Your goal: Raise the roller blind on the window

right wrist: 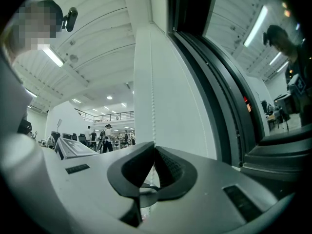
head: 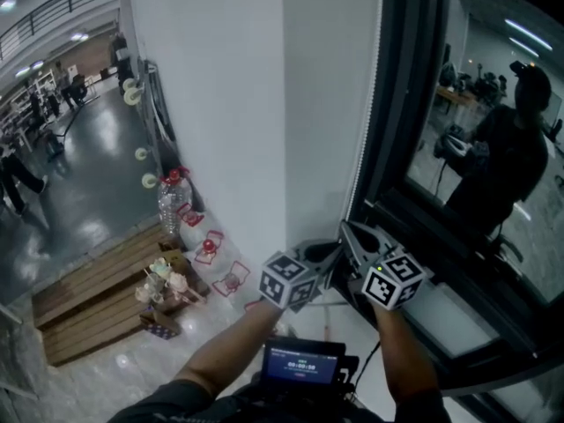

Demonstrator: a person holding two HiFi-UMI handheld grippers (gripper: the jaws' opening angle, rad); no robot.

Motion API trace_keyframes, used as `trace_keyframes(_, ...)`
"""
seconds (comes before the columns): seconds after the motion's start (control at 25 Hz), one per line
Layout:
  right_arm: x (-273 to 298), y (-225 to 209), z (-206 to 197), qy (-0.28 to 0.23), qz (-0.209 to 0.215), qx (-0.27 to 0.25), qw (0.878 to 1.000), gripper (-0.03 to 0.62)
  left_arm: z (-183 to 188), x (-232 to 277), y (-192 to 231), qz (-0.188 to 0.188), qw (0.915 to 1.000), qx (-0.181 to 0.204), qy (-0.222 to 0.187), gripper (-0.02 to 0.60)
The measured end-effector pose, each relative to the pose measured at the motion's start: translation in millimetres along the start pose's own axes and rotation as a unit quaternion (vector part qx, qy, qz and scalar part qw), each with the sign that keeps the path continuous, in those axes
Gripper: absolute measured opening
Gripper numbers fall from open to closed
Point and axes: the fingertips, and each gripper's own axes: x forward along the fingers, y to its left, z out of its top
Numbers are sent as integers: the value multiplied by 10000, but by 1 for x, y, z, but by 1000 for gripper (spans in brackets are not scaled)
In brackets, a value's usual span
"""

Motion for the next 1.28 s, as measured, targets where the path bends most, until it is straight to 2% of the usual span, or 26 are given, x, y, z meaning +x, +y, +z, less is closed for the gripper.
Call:
trace_keyframes(0.2, 4, -2, 4, -6, 19, -15, 10000, 2, 7, -7, 7, 69, 9999, 86, 100, 11)
trace_keyframes(0.24, 4, -2, 4, 5, 19, -37, 10000, 2, 9, -11, 9, 111, 9998, 120, 117, 28)
trace_keyframes(0.28, 4, -2, 3, 23, 22, -53, 10000, 2, 12, -15, 12, 185, 9997, 154, 103, 51)
trace_keyframes(0.36, 4, -2, 2, 63, 35, -51, 10000, 2, 22, -26, 20, 360, 9992, 150, -41, 52)
trace_keyframes(0.48, 5, 1, 2, 70, 73, -36, 9999, 2, 63, -42, 20, 444, 9973, 182, -562, 55)
trace_keyframes(0.6, 6, 2, 1, 63, 147, -72, 9998, 2, 115, -46, 5, 190, 9935, 507, -1006, 55)
trace_keyframes(0.72, 6, 4, -1, 68, 197, -43, 9998, 2, 155, -40, -3, 14, 9906, 646, -1206, 57)
trace_keyframes(0.84, 7, 4, 1, 80, 177, -49, 9998, 2, 170, -24, 0, 84, 9907, 788, -1111, 101)
trace_keyframes(1.0, 7, 7, 3, 114, 191, -28, 9997, 2, 175, -10, -1, 16, 9919, 788, -992, 103)
trace_keyframes(1.28, 5, 5, 3, 116, 188, -9, 9998, 2, 167, -1, 8, 116, 9934, 753, -857, 89)
